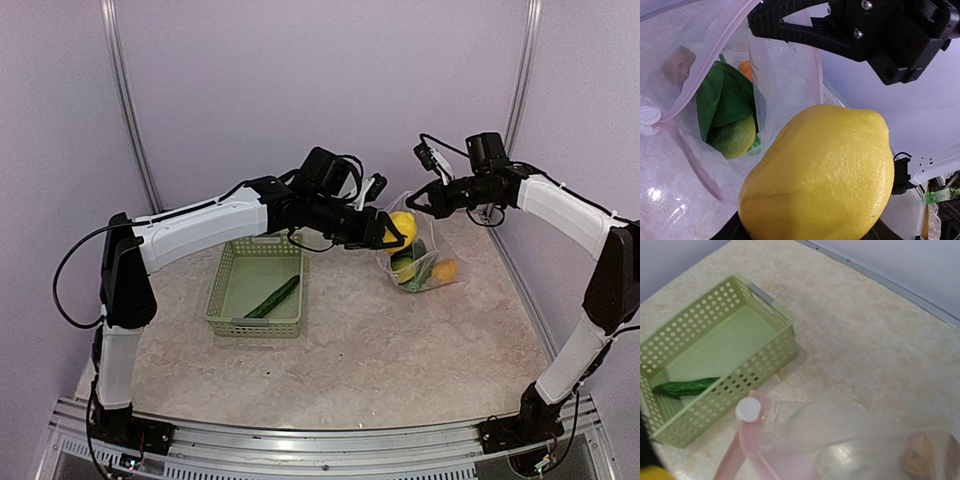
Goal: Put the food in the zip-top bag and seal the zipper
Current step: Place the fake fruit in the zipper food storage bag.
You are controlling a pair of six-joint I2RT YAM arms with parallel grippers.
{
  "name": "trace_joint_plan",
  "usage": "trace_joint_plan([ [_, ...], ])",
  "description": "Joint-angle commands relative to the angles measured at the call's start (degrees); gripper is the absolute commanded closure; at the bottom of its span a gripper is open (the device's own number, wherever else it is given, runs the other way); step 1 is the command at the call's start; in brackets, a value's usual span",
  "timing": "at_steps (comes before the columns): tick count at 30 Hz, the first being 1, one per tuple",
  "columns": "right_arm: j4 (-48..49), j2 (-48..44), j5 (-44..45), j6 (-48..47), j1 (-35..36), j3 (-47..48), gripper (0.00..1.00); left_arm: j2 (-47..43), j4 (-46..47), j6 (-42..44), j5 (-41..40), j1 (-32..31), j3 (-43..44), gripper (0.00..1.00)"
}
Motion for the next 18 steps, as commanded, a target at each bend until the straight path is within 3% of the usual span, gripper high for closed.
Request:
trace_joint_plan([
  [1,-1.04,0.51,-1.82,1.52,1.55,2.28,1.00,4.86,0.36,-3.52,0.46,0.00,4.77,0.70],
  [15,0.50,-2.85,-5.33,2.85,3.23,-1.35,1.00,14.63,0.85,-21.21,-5.21,4.35,12.24,0.73],
  [18,0.69,-2.90,-6.07,3.19,3.63,-2.14,1.00,17.36,1.23,-25.21,-5.02,5.61,15.14,0.65],
])
